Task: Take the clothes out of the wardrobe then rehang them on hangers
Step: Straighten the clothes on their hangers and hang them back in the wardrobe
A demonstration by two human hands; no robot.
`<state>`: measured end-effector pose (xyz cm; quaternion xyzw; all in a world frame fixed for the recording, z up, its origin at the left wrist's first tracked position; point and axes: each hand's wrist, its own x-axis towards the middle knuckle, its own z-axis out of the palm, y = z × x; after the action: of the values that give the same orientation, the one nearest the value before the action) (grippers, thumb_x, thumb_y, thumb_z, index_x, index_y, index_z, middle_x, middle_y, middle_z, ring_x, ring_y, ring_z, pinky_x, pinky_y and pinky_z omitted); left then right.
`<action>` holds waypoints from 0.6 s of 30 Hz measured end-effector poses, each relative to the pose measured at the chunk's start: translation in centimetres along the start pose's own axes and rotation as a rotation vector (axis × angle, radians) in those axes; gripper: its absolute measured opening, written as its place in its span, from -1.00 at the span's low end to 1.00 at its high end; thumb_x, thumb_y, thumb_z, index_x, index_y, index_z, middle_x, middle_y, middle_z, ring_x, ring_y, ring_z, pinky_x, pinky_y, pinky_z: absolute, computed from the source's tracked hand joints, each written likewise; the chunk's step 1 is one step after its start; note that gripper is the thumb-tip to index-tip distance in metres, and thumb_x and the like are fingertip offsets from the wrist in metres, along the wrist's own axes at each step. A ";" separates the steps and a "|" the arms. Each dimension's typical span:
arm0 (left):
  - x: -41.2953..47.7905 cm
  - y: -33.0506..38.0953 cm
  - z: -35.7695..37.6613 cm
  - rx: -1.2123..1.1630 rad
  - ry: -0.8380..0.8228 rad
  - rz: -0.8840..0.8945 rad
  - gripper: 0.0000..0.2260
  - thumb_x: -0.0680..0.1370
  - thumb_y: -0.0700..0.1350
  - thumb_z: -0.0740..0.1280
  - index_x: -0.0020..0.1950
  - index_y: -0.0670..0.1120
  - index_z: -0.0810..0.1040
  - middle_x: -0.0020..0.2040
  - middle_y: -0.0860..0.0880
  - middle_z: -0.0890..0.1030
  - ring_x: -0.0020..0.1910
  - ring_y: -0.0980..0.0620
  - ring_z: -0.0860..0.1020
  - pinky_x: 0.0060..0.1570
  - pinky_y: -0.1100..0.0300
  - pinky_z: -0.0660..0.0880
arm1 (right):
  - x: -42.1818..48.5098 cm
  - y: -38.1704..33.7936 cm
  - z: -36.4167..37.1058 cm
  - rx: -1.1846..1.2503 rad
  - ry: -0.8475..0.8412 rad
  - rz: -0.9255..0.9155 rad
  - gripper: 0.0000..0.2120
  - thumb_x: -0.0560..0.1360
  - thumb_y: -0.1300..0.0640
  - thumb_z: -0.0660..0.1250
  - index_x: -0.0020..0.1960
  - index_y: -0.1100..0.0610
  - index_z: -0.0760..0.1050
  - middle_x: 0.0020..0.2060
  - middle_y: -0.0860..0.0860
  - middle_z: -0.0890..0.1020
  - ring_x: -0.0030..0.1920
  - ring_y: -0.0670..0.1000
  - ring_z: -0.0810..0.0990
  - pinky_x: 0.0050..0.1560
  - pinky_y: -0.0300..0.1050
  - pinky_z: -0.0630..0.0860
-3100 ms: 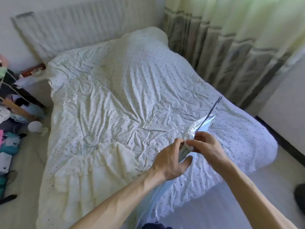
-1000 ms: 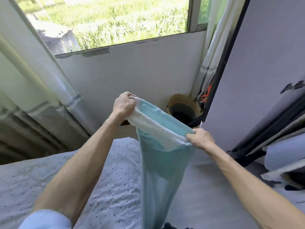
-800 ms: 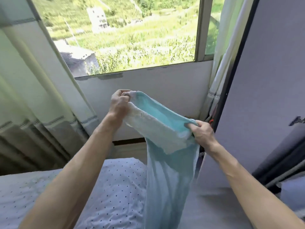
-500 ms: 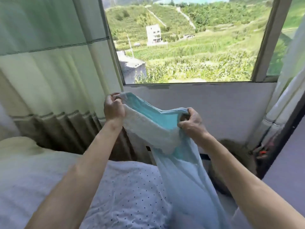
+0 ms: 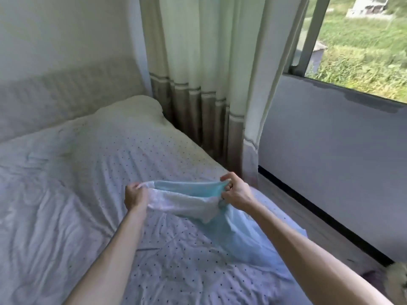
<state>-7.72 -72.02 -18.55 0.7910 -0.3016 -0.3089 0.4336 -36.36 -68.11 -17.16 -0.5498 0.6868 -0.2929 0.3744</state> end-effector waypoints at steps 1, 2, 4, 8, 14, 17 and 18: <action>0.8 -2.6 -0.5 0.075 -0.044 -0.041 -0.77 0.55 -0.27 0.25 0.17 -0.22 0.58 0.13 -0.24 0.63 0.12 -0.26 0.60 0.11 -0.12 0.58 | 0.2 1.7 2.1 -0.042 -0.065 0.042 -0.65 0.45 0.29 0.27 0.18 0.00 0.48 -0.15 -0.04 0.55 -0.25 -0.09 0.50 -0.53 -0.45 0.30; 1.3 -5.0 -1.0 0.158 -0.090 -0.071 -0.79 0.56 -0.26 0.26 0.15 -0.22 0.60 0.09 -0.23 0.63 0.07 -0.23 0.61 0.05 -0.08 0.59 | 0.3 3.6 3.8 -0.068 -0.117 0.085 -0.64 0.46 0.30 0.28 0.21 0.03 0.48 -0.11 -0.01 0.57 -0.21 -0.04 0.53 -0.49 -0.42 0.34; 1.1 -9.0 -1.4 0.319 -0.184 -0.108 -0.74 0.60 -0.20 0.25 0.26 -0.19 0.57 0.07 -0.19 0.61 -0.12 -0.09 0.56 -0.16 0.09 0.48 | 0.0 7.5 5.6 -0.119 -0.215 0.175 -0.61 0.46 0.34 0.27 0.24 0.07 0.50 -0.04 0.01 0.61 -0.11 0.04 0.58 -0.32 -0.26 0.46; -0.9 -13.1 0.8 0.569 -0.431 -0.173 -0.63 0.61 -0.12 0.23 0.40 -0.17 0.47 0.32 -0.16 0.53 0.12 -0.13 0.55 0.02 0.07 0.48 | -1.3 14.3 5.0 -0.197 -0.342 0.331 -0.67 0.46 0.25 0.25 0.19 0.06 0.56 0.05 0.02 0.68 0.04 0.09 0.62 -0.09 -0.15 0.50; -8.0 -10.3 13.1 0.803 -0.688 0.031 -0.63 0.61 -0.08 0.24 0.41 -0.08 0.41 0.33 -0.12 0.54 0.23 -0.13 0.53 0.06 0.14 0.44 | -3.1 24.5 -2.9 -0.175 -0.237 0.470 -0.67 0.51 0.21 0.28 0.26 0.08 0.56 0.20 0.02 0.64 0.21 0.06 0.59 0.09 -0.17 0.44; -13.2 -9.1 22.8 0.941 -0.815 0.265 -0.59 0.62 -0.07 0.22 0.47 -0.08 0.38 0.41 -0.13 0.47 0.37 -0.14 0.43 0.27 0.09 0.38 | -4.2 31.0 -7.9 -0.130 -0.119 0.571 -0.65 0.53 0.22 0.25 0.30 0.11 0.53 0.26 0.01 0.61 0.25 0.06 0.56 0.15 -0.17 0.40; -15.4 -9.0 26.3 0.983 -0.864 0.346 -0.58 0.63 -0.06 0.22 0.49 -0.08 0.36 0.43 -0.13 0.44 0.40 -0.14 0.40 0.32 0.09 0.34 | -4.5 33.7 -9.4 -0.104 -0.069 0.614 -0.66 0.53 0.22 0.25 0.29 0.13 0.53 0.27 0.02 0.61 0.26 0.06 0.56 0.16 -0.18 0.39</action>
<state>-35.18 -69.71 -34.31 0.6422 -0.6755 -0.3503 -0.0929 -61.77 -56.24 -38.51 -0.3447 0.8217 -0.1117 0.4398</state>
